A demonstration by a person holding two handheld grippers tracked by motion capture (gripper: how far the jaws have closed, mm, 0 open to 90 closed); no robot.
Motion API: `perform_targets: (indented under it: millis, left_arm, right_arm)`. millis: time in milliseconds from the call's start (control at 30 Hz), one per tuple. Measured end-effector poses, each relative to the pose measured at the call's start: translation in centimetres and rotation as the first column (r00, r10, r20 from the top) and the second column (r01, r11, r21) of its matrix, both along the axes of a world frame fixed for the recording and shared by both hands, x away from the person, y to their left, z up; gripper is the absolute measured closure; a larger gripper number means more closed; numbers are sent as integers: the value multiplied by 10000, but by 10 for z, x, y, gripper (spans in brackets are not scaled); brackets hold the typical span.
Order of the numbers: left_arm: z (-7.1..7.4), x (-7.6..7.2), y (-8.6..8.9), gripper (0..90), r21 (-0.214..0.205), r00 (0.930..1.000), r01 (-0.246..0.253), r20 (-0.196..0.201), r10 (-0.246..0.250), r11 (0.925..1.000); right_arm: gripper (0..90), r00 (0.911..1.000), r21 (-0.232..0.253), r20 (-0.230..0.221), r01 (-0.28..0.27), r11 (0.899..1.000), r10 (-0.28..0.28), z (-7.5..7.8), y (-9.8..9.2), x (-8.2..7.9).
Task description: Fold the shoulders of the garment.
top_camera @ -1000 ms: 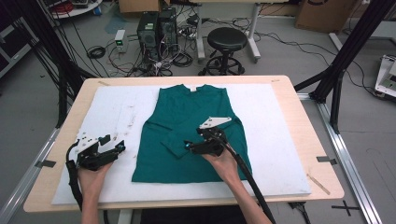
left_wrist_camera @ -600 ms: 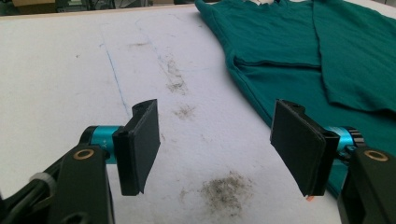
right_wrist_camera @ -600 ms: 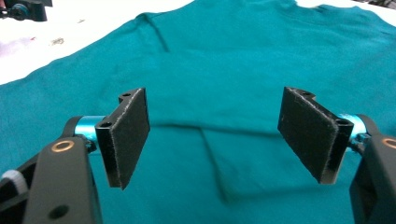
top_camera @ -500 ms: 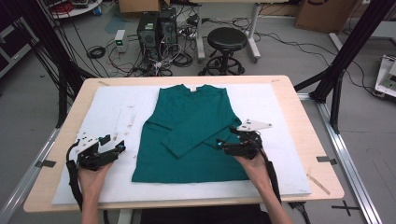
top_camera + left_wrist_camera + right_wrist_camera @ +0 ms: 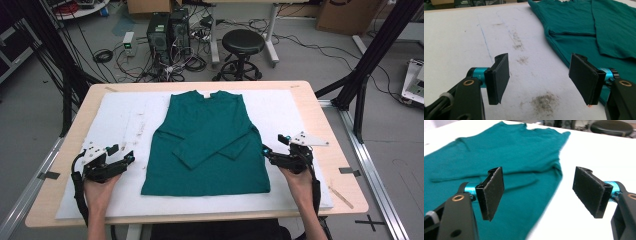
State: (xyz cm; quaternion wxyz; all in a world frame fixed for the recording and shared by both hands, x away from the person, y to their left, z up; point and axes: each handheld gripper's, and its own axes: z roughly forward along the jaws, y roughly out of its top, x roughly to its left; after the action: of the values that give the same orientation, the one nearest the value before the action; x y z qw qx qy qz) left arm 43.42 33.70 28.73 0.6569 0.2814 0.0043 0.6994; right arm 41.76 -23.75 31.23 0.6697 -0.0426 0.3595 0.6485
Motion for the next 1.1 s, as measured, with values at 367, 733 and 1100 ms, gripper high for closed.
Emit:
perform_targets:
  millis: [367, 733, 1100]
  left_arm:
    - [-8, -11, -7, 328, 377, 9994, -82, 343, 69, 9993]
    - [-10, -26, -18, 324, 712, 9988, -39, 495, 4, 9975]
    - [-6, -26, -18, 349, 846, 9990, 425, -162, -412, 9955]
  right_arm:
    - [259, 9988, 794, -498, 33, 9968, 7, 2, -26, 22]
    - [260, 9984, 884, -535, -141, 9960, 189, 2, -31, 21]
    - [261, 9977, 688, -678, 57, 9976, -11, 3, -26, 22]
